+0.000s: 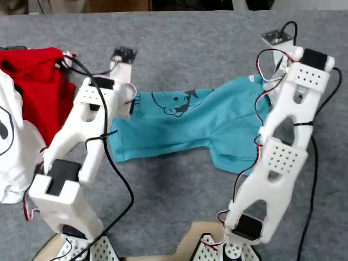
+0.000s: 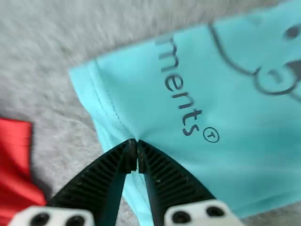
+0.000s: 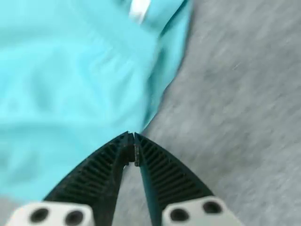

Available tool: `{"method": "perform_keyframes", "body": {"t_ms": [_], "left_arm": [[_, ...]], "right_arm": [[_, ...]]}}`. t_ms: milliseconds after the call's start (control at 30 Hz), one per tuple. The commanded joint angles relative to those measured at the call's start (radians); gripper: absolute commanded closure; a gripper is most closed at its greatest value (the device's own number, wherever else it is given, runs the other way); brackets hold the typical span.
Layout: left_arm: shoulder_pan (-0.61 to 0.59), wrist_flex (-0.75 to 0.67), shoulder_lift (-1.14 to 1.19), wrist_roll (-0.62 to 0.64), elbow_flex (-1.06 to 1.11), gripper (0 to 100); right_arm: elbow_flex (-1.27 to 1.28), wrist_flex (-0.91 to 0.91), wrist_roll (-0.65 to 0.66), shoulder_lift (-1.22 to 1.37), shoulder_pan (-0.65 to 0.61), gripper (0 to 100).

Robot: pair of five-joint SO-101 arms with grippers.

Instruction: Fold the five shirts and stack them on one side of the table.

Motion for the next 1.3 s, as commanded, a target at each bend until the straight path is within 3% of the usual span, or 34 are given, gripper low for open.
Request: {"method": "perform_keyframes", "body": {"t_ms": [0, 167, 367, 600, 967, 1100, 1267], "left_arm": [[0.012, 0.060, -0.091, 0.005, -0.097, 98], [0.011, 0.097, -0.147, 0.003, -0.123, 98], [0.017, 0.181, -0.177, 0.003, -0.115, 98], [0.015, 0.250, -0.174, 0.000, -0.052, 98], [-0.015, 0.160, -0.177, -0.054, 0.066, 97], [-0.023, 0.157, -0.180, -0.051, 0.063, 89], [-0.091, 0.166, -0.185, -0.049, 0.003, 85]], "right_arm": [[0.364, -0.060, 0.018, -0.260, -0.036, 99.4], [0.789, -0.308, 0.018, -0.424, -0.062, 99.4], [1.101, -0.468, 0.021, -0.516, -0.077, 99.4], [1.214, -0.485, 0.023, -0.522, -0.076, 99.4], [1.440, -0.500, 0.147, -0.682, -0.070, 99.4], [1.497, -0.552, 0.155, -0.769, -0.068, 99.4], [1.484, -0.488, 0.167, -0.892, -0.068, 99.4]]}}
